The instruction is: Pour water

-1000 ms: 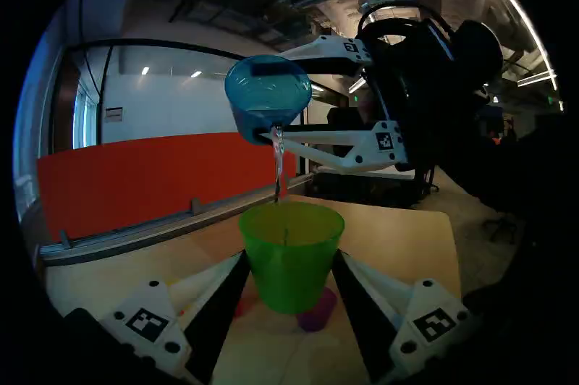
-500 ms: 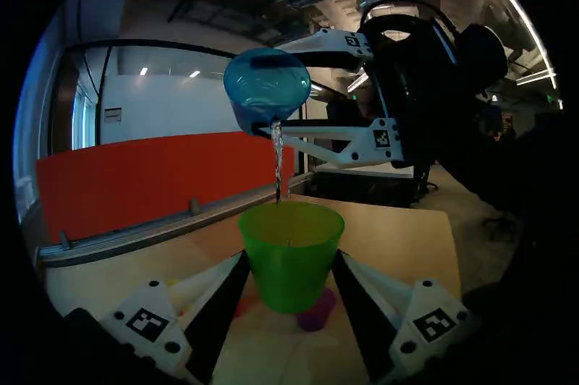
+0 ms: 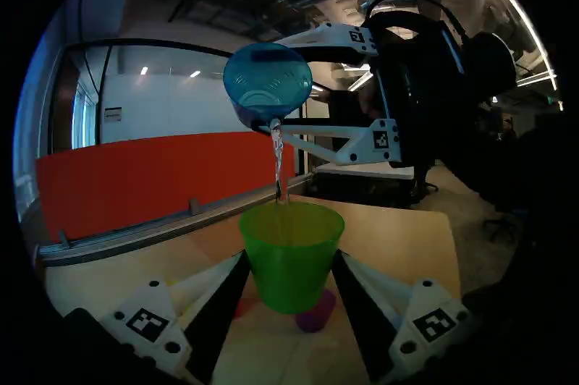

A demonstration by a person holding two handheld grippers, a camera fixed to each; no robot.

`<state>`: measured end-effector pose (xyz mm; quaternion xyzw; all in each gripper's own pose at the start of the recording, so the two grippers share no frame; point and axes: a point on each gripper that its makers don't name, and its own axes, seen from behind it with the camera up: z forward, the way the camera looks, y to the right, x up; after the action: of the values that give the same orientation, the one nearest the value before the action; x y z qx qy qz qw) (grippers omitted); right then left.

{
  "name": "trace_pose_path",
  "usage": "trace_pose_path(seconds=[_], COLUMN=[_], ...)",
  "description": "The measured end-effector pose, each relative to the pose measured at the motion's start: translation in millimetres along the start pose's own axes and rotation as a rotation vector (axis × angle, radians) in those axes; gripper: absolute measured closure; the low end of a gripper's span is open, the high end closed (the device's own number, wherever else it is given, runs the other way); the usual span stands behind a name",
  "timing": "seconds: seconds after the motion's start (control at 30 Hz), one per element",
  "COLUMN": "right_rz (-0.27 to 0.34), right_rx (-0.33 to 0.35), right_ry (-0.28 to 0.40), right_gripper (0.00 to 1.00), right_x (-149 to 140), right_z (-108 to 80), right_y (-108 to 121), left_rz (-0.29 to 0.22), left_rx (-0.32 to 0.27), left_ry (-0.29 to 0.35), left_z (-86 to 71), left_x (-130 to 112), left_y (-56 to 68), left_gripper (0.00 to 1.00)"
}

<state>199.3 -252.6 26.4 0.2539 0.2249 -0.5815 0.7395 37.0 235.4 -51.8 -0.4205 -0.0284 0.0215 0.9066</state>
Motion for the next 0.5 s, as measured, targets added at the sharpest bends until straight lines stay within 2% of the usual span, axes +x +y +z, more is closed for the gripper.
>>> trace_pose_path(seconds=[0.5], right_rz=[-0.081], right_rx=[-0.015], right_ry=[0.003], right_gripper=[0.11], right_x=[7.0], right_z=[1.1], right_y=[5.5], left_rz=[-0.003], left_rx=[0.007], left_ry=[0.0], left_z=[-0.6], left_x=[-1.1], left_y=[-2.7], left_gripper=[0.21])
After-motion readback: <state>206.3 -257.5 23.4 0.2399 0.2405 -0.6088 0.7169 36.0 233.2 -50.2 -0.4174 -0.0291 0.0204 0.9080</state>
